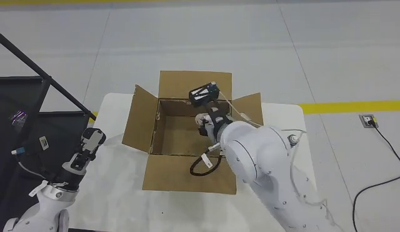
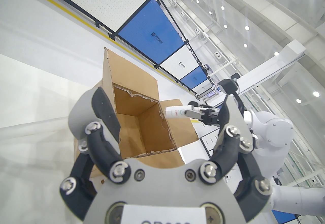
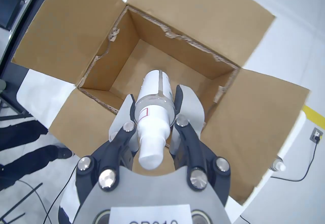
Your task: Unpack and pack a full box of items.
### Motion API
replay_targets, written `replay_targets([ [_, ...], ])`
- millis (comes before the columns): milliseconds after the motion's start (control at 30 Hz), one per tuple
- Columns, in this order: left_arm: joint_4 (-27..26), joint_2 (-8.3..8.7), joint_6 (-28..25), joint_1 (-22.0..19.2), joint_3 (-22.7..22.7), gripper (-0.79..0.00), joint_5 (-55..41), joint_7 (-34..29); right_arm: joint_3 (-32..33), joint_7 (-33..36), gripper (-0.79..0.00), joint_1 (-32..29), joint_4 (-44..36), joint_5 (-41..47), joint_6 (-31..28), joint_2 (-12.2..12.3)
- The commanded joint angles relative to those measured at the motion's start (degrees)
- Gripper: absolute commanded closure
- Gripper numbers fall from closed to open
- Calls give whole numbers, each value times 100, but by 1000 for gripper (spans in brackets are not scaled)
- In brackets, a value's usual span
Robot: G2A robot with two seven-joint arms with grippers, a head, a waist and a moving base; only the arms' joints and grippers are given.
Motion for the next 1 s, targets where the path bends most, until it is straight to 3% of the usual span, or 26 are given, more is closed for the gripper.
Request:
replay_targets([
  [0, 0, 0, 0, 0, 0, -785, 0, 0, 458, 175, 0, -479, -656, -272, -53, 87],
  [233, 0, 0, 0, 0, 0, -785, 0, 0, 1971, 178, 0, -1914, -1854, -772, 13, 277],
  [433, 0, 0, 0, 0, 0, -785, 0, 0, 2825, 260, 0, -2692, -1928, -474, -248, 352],
  [667, 0, 0, 0, 0, 0, -785, 0, 0, 2917, 673, 0, -2522, -697, -169, -658, 395],
  [833, 0, 0, 0, 0, 0, -785, 0, 0, 2820, 522, 0, -2204, 448, -96, -704, 407],
  [967, 0, 0, 0, 0, 0, -785, 0, 0, 2850, 328, 0, -2061, 904, -164, -655, 425],
])
